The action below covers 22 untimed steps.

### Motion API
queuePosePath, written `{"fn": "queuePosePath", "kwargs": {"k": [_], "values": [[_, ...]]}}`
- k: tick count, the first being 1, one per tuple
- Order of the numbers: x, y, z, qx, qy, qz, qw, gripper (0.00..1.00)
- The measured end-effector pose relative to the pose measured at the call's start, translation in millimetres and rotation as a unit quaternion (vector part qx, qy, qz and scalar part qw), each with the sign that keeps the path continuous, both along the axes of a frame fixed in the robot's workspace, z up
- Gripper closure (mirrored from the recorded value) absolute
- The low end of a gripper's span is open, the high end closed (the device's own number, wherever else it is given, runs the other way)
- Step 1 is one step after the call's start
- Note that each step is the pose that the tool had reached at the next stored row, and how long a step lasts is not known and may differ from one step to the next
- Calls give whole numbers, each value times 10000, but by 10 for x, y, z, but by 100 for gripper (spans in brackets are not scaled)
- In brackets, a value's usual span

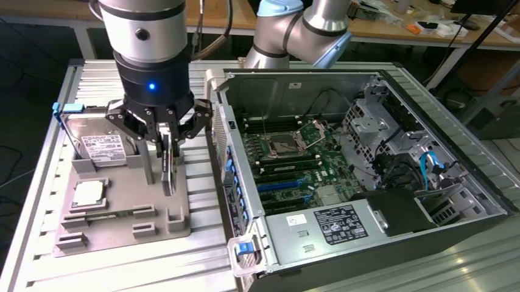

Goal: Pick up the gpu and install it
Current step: 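Pick up the gpu and move the gpu toward the slot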

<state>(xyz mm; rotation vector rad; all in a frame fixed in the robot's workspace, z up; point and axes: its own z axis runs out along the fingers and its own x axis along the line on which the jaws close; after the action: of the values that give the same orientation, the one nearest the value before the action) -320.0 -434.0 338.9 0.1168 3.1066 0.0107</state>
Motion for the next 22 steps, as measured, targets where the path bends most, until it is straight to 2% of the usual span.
{"fn": "queuePosePath", "kwargs": {"k": [5,10,12,20,22], "values": [[0,0,132,-1,1,40,10000,73],[2,0,153,1,1,381,9993,73],[6,0,196,2,1,445,9990,73],[9,2,539,2,0,487,9988,73],[11,2,666,2,0,494,9988,73]]}}
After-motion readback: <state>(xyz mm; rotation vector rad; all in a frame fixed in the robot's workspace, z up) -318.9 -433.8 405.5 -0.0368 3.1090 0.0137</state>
